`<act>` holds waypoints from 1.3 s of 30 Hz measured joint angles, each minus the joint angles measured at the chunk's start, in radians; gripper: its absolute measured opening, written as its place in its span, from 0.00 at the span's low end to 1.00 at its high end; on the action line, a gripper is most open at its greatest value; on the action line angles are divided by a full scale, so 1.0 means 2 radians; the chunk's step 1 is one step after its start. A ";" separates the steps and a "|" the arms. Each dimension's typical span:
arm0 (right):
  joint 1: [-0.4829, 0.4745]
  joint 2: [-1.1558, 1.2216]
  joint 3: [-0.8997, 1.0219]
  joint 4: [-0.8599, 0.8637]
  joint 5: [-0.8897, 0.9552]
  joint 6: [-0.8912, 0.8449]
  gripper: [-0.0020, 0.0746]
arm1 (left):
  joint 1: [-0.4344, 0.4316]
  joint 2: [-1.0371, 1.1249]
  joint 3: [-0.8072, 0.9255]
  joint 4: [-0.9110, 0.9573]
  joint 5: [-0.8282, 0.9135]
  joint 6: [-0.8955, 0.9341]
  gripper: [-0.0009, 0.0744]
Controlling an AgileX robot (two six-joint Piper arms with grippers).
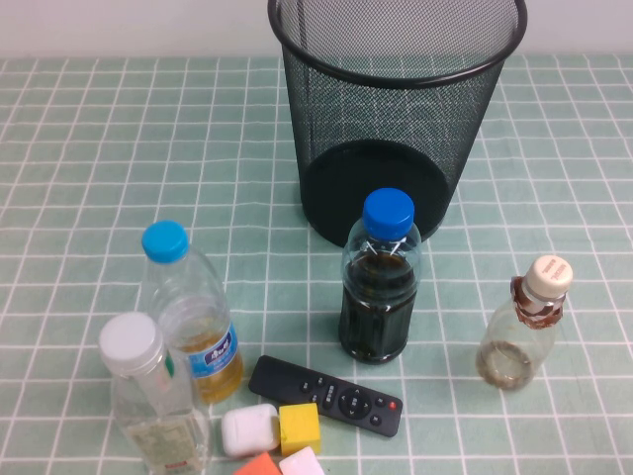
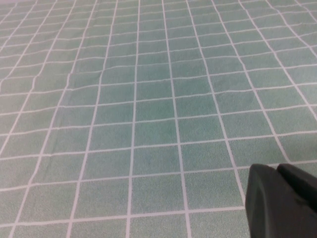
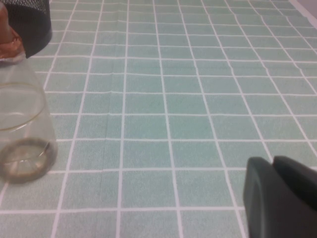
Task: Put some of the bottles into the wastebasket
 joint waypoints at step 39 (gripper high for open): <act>0.000 0.000 0.000 0.000 0.000 0.000 0.02 | -0.018 0.202 -0.341 -0.173 0.284 0.032 0.01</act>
